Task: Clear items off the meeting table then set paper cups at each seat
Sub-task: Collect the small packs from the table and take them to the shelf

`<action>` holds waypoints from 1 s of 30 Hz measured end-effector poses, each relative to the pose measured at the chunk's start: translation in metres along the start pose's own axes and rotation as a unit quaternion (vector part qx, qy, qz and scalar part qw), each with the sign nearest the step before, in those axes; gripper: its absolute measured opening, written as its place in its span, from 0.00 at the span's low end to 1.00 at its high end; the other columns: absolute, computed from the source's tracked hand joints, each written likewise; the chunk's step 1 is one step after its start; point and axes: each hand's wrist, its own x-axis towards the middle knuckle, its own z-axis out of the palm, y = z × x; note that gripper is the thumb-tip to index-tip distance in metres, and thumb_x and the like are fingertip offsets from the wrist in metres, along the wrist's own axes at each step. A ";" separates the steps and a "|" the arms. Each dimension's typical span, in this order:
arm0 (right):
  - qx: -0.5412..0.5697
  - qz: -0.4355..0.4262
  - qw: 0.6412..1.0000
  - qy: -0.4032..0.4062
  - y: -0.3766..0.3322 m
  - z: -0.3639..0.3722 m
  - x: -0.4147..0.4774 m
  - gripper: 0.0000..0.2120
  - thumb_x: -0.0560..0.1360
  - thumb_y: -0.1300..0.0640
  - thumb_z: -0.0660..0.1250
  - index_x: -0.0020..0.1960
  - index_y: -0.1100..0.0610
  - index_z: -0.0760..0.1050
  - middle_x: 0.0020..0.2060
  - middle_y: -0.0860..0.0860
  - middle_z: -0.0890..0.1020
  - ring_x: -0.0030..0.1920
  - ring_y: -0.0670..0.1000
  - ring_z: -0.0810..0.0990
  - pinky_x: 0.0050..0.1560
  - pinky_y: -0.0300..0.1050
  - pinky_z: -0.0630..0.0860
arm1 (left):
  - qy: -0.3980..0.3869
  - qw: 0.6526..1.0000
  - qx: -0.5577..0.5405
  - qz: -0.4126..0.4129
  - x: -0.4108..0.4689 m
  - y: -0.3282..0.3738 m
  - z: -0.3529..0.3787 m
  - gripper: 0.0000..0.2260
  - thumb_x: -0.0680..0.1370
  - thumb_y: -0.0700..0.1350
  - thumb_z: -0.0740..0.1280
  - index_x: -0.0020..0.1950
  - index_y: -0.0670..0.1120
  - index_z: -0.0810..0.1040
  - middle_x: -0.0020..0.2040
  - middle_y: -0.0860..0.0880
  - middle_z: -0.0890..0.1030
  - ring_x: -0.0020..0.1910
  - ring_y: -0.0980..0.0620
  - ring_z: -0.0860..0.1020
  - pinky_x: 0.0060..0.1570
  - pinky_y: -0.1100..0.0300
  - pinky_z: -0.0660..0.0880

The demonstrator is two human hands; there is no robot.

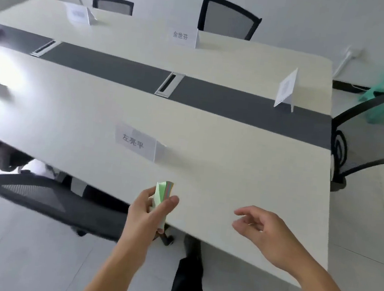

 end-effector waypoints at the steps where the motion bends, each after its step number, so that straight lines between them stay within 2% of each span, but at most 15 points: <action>1: 0.004 -0.005 1.000 -0.015 0.002 0.012 -0.009 0.10 0.74 0.46 0.70 0.55 0.45 0.78 0.47 0.46 0.82 0.48 0.46 0.82 0.54 0.43 0.76 | 0.004 1.000 0.011 -0.006 -0.023 -0.010 -0.016 0.27 0.60 0.61 0.72 0.54 0.49 0.77 0.39 0.45 0.73 0.33 0.50 0.71 0.33 0.58 0.70; 4: 0.002 -0.037 0.997 -0.070 -0.011 0.052 -0.033 0.09 0.75 0.48 0.70 0.54 0.44 0.78 0.46 0.47 0.83 0.49 0.46 0.82 0.55 0.45 0.78 | 0.009 1.000 0.012 -0.009 -0.091 -0.028 -0.066 0.25 0.59 0.59 0.72 0.50 0.47 0.78 0.34 0.48 0.73 0.31 0.52 0.72 0.29 0.63 0.71; 7: -0.027 -0.078 0.989 -0.126 -0.040 0.091 -0.048 0.07 0.75 0.48 0.70 0.53 0.44 0.79 0.45 0.45 0.84 0.47 0.43 0.83 0.54 0.43 0.77 | 0.050 0.997 -0.050 0.013 -0.141 -0.040 -0.115 0.18 0.60 0.56 0.73 0.43 0.46 0.78 0.35 0.46 0.72 0.30 0.50 0.70 0.32 0.59 0.70; 9: -0.042 -0.106 0.982 -0.149 -0.063 0.116 -0.052 0.07 0.74 0.49 0.71 0.52 0.43 0.79 0.41 0.42 0.84 0.44 0.40 0.82 0.50 0.41 0.76 | 0.103 0.991 -0.086 0.021 -0.162 -0.050 -0.146 0.18 0.59 0.55 0.73 0.42 0.45 0.78 0.36 0.44 0.72 0.31 0.50 0.70 0.33 0.57 0.69; 14: -0.073 -0.151 0.969 -0.182 -0.123 0.196 -0.060 0.09 0.75 0.49 0.70 0.54 0.43 0.79 0.45 0.46 0.85 0.46 0.40 0.84 0.50 0.39 0.76 | 0.170 0.975 -0.142 0.027 -0.206 -0.076 -0.228 0.25 0.58 0.55 0.73 0.46 0.39 0.76 0.38 0.42 0.73 0.30 0.50 0.71 0.32 0.57 0.70; 16: -0.084 -0.158 0.962 -0.205 -0.147 0.242 -0.060 0.09 0.75 0.51 0.69 0.55 0.46 0.79 0.44 0.48 0.86 0.45 0.43 0.85 0.51 0.42 0.78 | 0.195 0.968 -0.154 0.020 -0.224 -0.091 -0.272 0.28 0.57 0.55 0.74 0.50 0.40 0.77 0.38 0.43 0.74 0.30 0.51 0.72 0.32 0.57 0.70; 19: -0.114 -0.175 0.948 -0.240 -0.179 0.323 -0.059 0.11 0.75 0.50 0.69 0.57 0.47 0.79 0.44 0.47 0.86 0.46 0.43 0.84 0.53 0.44 0.80 | 0.252 0.955 -0.157 -0.001 -0.250 -0.119 -0.346 0.28 0.57 0.57 0.74 0.50 0.41 0.78 0.39 0.44 0.76 0.31 0.51 0.74 0.32 0.57 0.71; 24: -0.163 -0.192 0.909 -0.333 -0.227 0.434 -0.065 0.15 0.74 0.44 0.68 0.59 0.44 0.76 0.50 0.43 0.83 0.48 0.40 0.83 0.47 0.34 0.76 | 0.357 0.918 -0.172 -0.022 -0.266 -0.148 -0.451 0.32 0.54 0.60 0.73 0.52 0.42 0.77 0.40 0.44 0.76 0.32 0.49 0.73 0.32 0.56 0.72; 27: -0.173 -0.181 0.903 -0.348 -0.251 0.467 -0.049 0.15 0.74 0.43 0.69 0.59 0.42 0.76 0.50 0.45 0.83 0.49 0.41 0.83 0.47 0.35 0.76 | 0.357 0.914 -0.191 -0.022 -0.251 -0.152 -0.494 0.31 0.54 0.59 0.74 0.50 0.43 0.77 0.40 0.44 0.77 0.32 0.49 0.74 0.31 0.56 0.72; 30: -0.168 -0.178 0.917 -0.316 -0.278 0.491 -0.016 0.14 0.73 0.43 0.68 0.58 0.42 0.76 0.48 0.45 0.85 0.48 0.40 0.83 0.50 0.38 0.77 | 0.339 0.919 -0.201 -0.024 -0.225 -0.153 -0.533 0.32 0.54 0.58 0.74 0.52 0.42 0.77 0.41 0.43 0.77 0.33 0.48 0.75 0.31 0.56 0.73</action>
